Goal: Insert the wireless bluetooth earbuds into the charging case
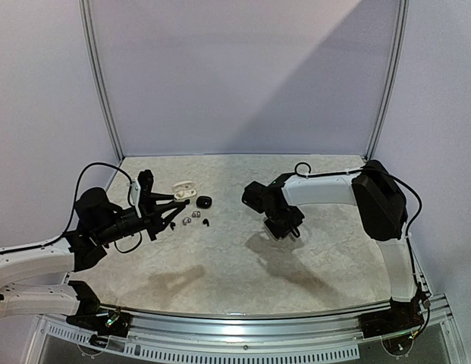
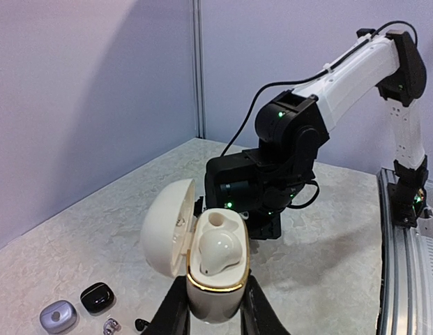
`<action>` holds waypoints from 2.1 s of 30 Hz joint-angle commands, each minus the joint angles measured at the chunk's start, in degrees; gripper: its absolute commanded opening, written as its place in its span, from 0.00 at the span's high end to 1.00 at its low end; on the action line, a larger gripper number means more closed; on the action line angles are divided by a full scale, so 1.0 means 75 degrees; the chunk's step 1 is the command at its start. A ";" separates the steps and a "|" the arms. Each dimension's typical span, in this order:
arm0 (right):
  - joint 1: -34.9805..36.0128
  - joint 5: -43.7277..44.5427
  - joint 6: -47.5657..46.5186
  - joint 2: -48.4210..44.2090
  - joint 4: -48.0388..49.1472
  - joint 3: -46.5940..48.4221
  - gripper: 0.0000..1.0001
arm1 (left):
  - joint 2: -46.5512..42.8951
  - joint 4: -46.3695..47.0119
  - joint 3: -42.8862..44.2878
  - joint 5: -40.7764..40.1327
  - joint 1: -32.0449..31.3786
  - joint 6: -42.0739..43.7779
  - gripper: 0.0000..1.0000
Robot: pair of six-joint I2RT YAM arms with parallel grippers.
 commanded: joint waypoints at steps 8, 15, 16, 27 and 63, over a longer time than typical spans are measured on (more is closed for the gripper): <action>-0.0786 -0.2713 -0.1354 -0.1402 0.0720 -0.0177 0.32 | 0.0057 0.0161 -0.0066 0.0199 0.0087 0.0095 1.00; -0.1968 -0.4757 -0.1794 -0.1622 0.0512 -0.0337 0.20 | 0.0188 0.0328 -0.0055 0.0340 0.0075 0.0183 1.00; -0.2081 -0.4818 -0.1903 -0.1553 0.0451 -0.0327 0.22 | 0.0196 0.0334 -0.0041 0.0352 0.0075 0.0191 1.00; -0.2205 -0.5195 -0.2756 -0.0761 -0.0179 0.0074 0.31 | 0.0407 0.0323 0.0076 0.0417 0.0063 0.0208 1.00; -0.1884 -0.3959 -0.2913 0.0165 -0.0717 0.0701 0.80 | 0.0505 0.0194 0.0103 0.0376 0.0040 0.0208 1.00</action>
